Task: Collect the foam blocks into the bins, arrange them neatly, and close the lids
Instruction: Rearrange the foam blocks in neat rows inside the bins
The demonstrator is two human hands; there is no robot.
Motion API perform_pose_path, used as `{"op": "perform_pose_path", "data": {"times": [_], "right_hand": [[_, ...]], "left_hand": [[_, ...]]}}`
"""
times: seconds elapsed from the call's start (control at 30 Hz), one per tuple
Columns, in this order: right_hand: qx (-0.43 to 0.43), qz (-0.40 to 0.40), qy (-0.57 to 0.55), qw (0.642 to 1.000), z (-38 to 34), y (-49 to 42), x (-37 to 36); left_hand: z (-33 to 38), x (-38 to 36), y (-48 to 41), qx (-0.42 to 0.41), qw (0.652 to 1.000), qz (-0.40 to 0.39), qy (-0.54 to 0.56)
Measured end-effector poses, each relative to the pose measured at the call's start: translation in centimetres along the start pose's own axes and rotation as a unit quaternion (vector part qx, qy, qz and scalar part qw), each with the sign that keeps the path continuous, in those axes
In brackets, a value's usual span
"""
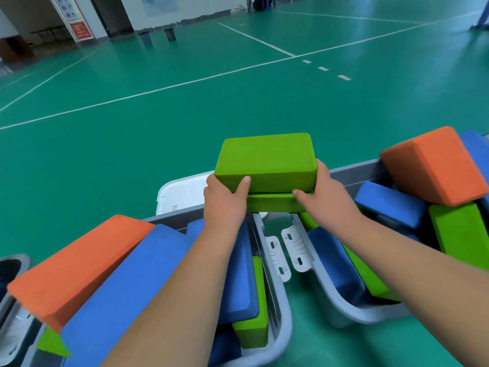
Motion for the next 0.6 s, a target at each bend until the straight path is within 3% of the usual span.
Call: {"op": "perform_pose_path", "data": {"times": [0.6], "right_hand": [[-0.093,-0.038,0.024,0.995,-2.3,0.5,0.4]], "left_hand": [[-0.3,-1.6,0.7,0.057,0.997,0.005,0.055]]}}
Point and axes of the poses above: each hand's wrist, its own y-axis away from the middle knuckle, its own x-axis out of the back of the hand, z = x × y, the point moved 6 cm from there along -y, towards the middle knuckle, and after that the axes turned 12 degrees about y, right-handed, at the moved point
